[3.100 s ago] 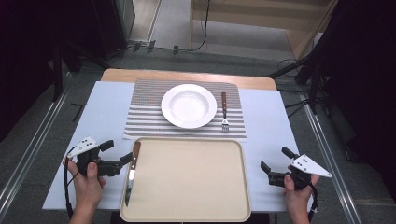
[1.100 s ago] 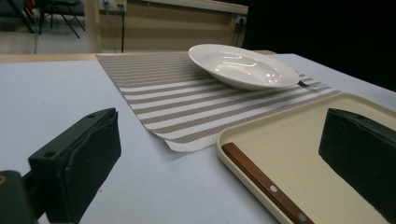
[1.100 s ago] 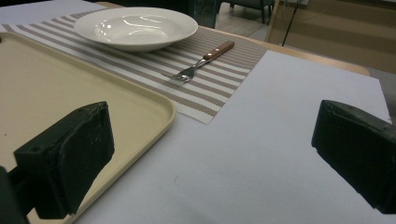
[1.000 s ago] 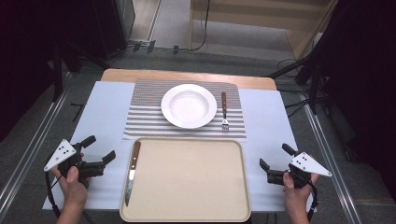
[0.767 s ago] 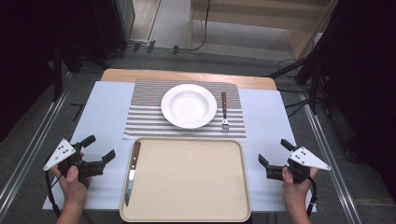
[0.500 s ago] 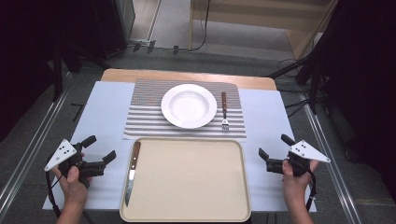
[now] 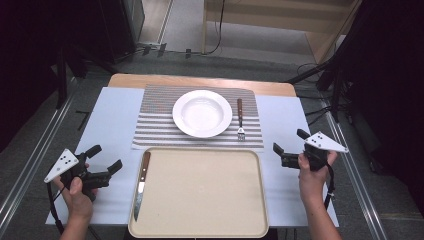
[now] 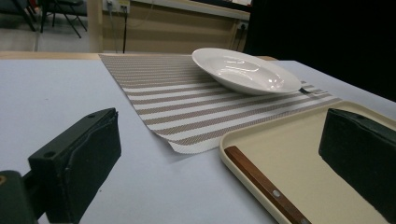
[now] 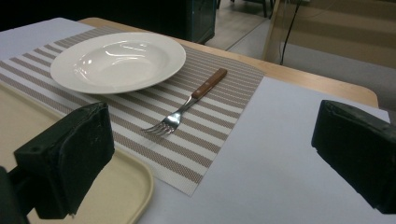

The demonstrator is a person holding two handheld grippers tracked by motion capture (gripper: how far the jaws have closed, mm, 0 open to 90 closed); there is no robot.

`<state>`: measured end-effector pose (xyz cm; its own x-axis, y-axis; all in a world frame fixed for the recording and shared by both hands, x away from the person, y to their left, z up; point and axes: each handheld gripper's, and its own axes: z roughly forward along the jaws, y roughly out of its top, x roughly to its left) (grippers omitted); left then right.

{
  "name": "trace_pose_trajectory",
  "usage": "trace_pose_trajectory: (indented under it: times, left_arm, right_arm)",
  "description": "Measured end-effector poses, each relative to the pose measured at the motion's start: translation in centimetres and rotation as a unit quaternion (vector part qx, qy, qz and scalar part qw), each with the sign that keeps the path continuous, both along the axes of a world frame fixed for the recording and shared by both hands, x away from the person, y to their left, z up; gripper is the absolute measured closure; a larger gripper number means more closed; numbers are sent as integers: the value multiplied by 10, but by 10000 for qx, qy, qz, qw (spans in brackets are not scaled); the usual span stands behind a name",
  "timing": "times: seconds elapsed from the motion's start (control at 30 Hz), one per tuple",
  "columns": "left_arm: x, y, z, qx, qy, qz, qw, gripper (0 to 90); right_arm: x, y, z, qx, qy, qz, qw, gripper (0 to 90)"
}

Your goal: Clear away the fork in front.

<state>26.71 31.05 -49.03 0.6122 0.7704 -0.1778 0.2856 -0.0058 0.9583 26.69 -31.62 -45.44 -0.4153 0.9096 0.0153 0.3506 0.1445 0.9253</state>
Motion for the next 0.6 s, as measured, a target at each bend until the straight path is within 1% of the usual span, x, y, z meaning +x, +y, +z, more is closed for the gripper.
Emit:
trace_pose_trajectory:
  times: [0.03, 0.1, 0.2, 0.23, 0.3, 0.33, 0.4, 0.43, 0.47, 0.5, 0.6]
  left_arm:
    - [0, 0, 0, -12, -6, -7, 10000, 0]
    - [1, 0, 0, -30, 13, -11, 10000, 0]
    - [0, -1, 0, 27, -10, -22, 10000, 0]
    - [0, -2, 0, 41, -12, -29, 10000, 0]
    - [-1, -3, 1, 93, -25, -41, 9999, 0]
    - [0, -4, 1, 127, -33, -49, 9999, 0]
    - [0, -6, 1, 172, -24, -63, 9998, 0]
    - [0, -6, 1, 230, -28, -71, 9997, 0]
    - [0, -7, 1, 240, -33, -89, 9997, 0]
    - [0, -8, 1, 256, -30, -99, 9996, 0]
    - [0, -8, 1, 273, -39, -85, 9996, 0]
  right_arm:
    - [6, 2, 3, -57, 21, 38, 10000, 0]
    - [9, 3, 4, -75, 31, 38, 10000, 0]
    - [17, 8, 6, -121, 104, 72, 9998, 0]
    - [22, 11, 6, -100, 154, 102, 9998, 0]
    - [24, 13, 6, -80, 166, 115, 9998, 0]
    - [26, 17, 4, 34, 236, 153, 9996, 0]
    - [27, 19, 3, 69, 245, 170, 9995, 0]
    - [29, 21, 3, 73, 269, 173, 9995, 0]
    - [33, 23, 3, 73, 326, 149, 9993, 0]
    - [33, 23, 3, 73, 326, 149, 9993, 0]
    - [41, 23, 4, 81, 390, 157, 9991, 0]
